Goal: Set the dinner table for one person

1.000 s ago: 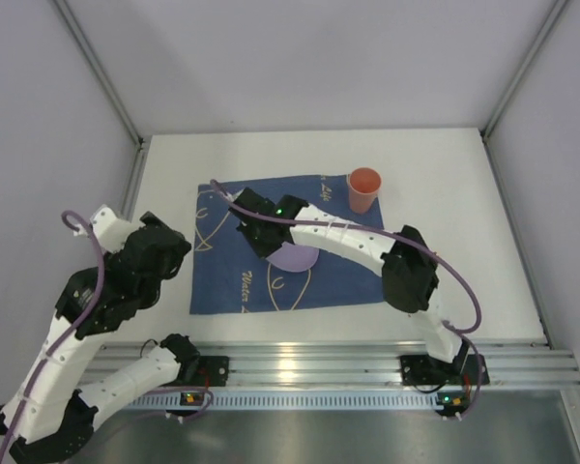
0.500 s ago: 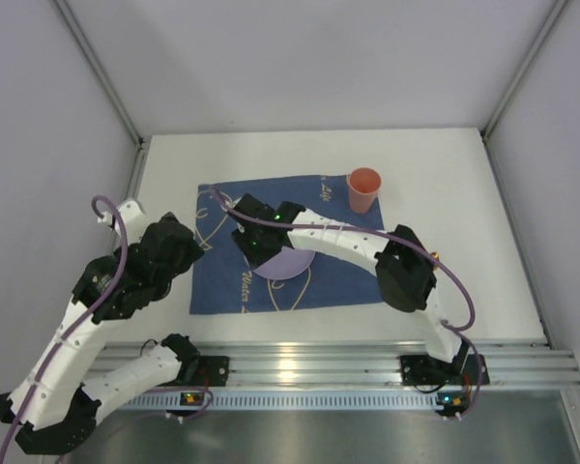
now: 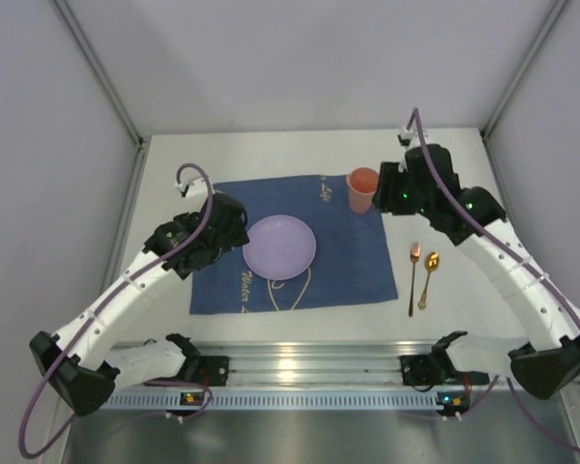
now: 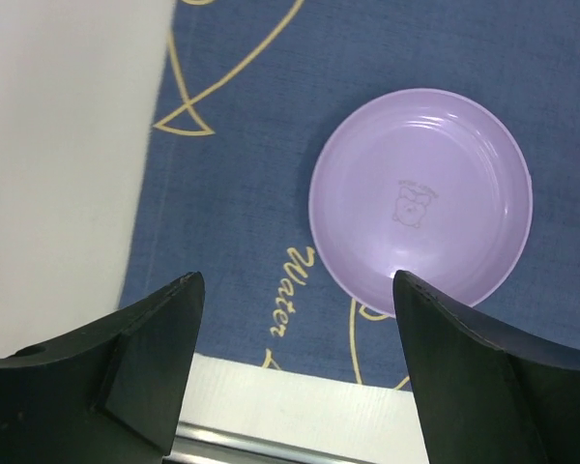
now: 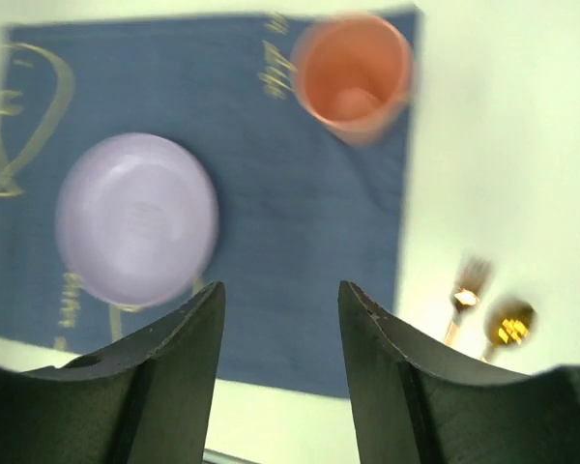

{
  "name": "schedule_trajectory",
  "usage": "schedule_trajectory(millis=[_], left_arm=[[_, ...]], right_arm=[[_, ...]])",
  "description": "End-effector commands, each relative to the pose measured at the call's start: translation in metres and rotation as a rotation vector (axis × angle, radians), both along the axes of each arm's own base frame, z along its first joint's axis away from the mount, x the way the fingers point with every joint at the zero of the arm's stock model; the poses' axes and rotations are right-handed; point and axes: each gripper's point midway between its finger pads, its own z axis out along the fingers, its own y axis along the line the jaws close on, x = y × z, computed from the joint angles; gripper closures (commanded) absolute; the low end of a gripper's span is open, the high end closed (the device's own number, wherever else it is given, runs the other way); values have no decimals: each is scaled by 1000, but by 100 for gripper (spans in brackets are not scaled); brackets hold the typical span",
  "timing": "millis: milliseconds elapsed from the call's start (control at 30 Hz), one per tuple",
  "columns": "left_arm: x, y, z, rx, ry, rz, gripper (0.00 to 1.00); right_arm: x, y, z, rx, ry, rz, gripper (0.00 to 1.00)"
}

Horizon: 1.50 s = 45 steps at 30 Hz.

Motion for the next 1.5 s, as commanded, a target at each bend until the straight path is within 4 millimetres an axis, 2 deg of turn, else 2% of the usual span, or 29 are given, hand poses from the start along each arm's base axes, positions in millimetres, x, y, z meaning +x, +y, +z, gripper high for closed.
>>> schedule_trajectory(millis=[0,33,67,100,333,400,533,867,1167,1267,1367,1400,1467], left_arm=[[30,-38,3,-74,-68,-105,16],[35,-46,-6,-66,-43,-135,16],[41,-54,-4,-78,-54,-152,16],[46,-59,-12,-64,-34,-166,16],[71,-87,-21,-23,8,-259,15],[75,-91,-21,-20,10,-272,15],[77,-92,-24,-22,17,-281,15],[79,-86,-32,-16,43,-279,15],[87,-91,-32,-21,59,-275,15],[88,-93,-31,-21,63,-276,15],[88,-92,-30,-14,71,-269,15],[89,-91,-30,-12,69,-264,15],[88,-90,-30,-9,73,-261,15]], right_arm=[[-35,-53,-108,-164,323,-101,49],[-39,-61,-119,-162,359,-125,50],[-39,-71,-130,-154,394,-161,51],[-44,-72,-148,-139,437,-157,53],[-50,-83,-217,-137,622,-245,60],[-49,-84,-227,-121,644,-256,60],[-45,-92,-239,-125,658,-285,61],[-38,-135,-258,-169,700,-403,60],[-41,-146,-282,-187,746,-414,61],[-37,-144,-289,-181,754,-407,66],[-35,-145,-299,-194,771,-401,80],[-34,-143,-302,-191,772,-392,89],[-38,-144,-312,-201,806,-392,100]])
